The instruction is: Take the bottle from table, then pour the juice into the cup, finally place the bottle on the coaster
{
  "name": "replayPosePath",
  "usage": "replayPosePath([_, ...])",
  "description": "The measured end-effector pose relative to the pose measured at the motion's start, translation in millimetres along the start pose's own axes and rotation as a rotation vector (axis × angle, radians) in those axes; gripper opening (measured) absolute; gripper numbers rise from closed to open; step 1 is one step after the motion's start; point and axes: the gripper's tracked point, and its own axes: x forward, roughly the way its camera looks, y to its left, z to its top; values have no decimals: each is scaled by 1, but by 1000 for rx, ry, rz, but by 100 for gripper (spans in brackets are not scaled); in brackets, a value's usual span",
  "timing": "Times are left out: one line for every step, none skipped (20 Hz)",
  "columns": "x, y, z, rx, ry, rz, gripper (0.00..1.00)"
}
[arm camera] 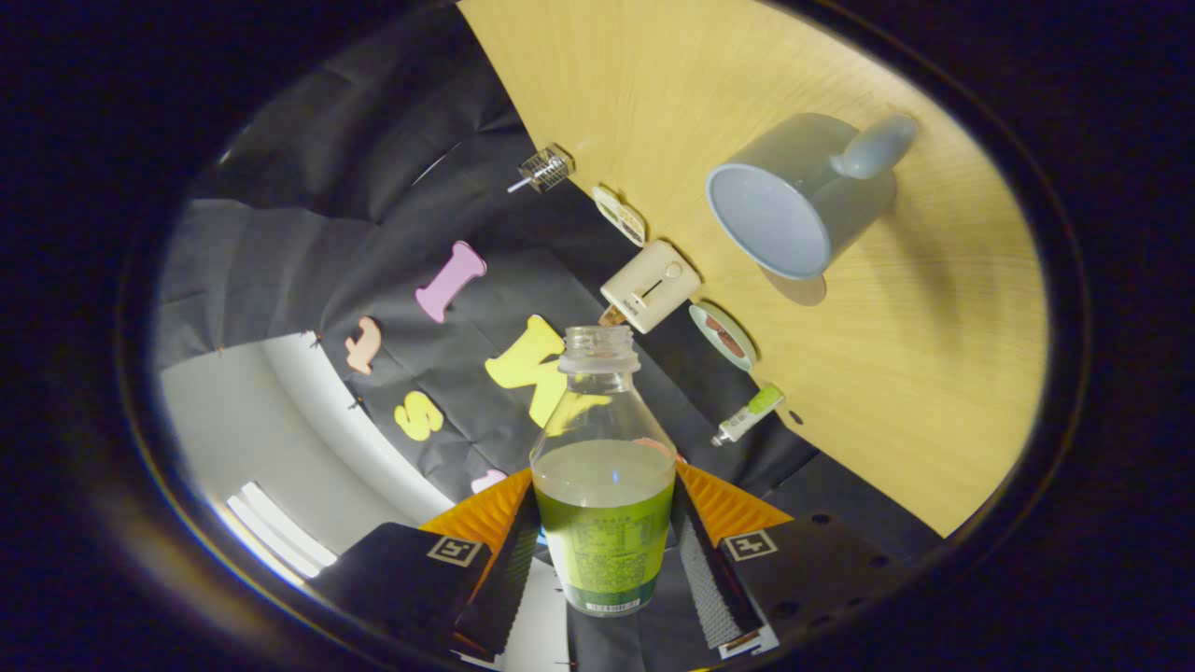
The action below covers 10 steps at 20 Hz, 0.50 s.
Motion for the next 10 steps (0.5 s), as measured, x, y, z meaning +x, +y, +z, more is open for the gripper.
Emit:
replayPosePath([2, -6, -2, -81, -2, -35, 78])
replayPosePath([5, -12, -4, -171, -5, -85, 79])
replayPosePath([6, -18, -7, -262, 2, -129, 79])
replayPosePath([8, -19, -10, -350, 11, -161, 79])
replayPosePath([10, -18, -13, -427, 19, -179, 79])
replayPosePath([12, -15, -17, -497, 28, -190, 79])
replayPosePath([14, -8, -22, -566, 32, -185, 79])
replayPosePath([16, 1, -29, -637, 36, -176, 79])
replayPosePath([19, 9, -35, -703, 39, -172, 79])
replayPosePath([23, 14, -42, -768, 49, -173, 79])
